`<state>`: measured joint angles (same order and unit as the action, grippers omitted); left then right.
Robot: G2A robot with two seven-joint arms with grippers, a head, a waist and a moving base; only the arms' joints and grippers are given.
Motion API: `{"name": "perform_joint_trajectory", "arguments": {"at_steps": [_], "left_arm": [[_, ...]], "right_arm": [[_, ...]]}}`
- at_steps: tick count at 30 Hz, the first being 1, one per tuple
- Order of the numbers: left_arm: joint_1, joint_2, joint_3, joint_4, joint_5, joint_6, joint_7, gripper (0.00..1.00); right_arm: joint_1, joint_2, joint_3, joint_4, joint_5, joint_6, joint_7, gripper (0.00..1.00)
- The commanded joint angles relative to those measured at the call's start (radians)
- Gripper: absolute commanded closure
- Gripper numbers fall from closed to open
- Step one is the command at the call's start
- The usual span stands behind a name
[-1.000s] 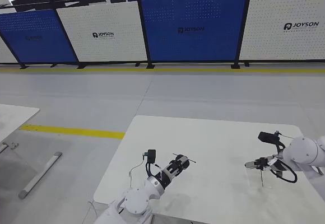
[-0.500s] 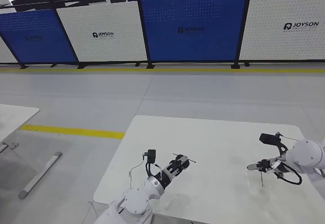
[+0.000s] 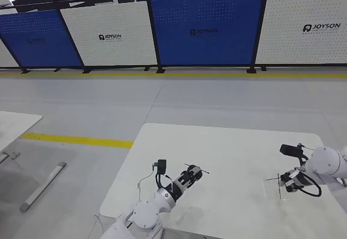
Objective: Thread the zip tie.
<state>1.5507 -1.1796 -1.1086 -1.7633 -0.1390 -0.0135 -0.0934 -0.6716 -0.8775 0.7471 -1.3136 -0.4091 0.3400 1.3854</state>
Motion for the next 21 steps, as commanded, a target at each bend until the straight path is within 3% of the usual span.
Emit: {"name": "perform_joint_trajectory", "arguments": {"at_steps": [1, 21], "left_arm": [[0.0, 0.0, 0.0, 0.0, 0.0, 0.0, 0.0, 1.0], [0.0, 0.0, 0.0, 0.0, 0.0, 0.0, 0.0, 1.0]], "right_arm": [[0.005, -0.008, -0.005, 0.014, -0.01, 0.0, 0.005, 0.7], [0.125, -0.122, -0.144, 0.241, 0.001, 0.0, 0.005, 0.71]]}}
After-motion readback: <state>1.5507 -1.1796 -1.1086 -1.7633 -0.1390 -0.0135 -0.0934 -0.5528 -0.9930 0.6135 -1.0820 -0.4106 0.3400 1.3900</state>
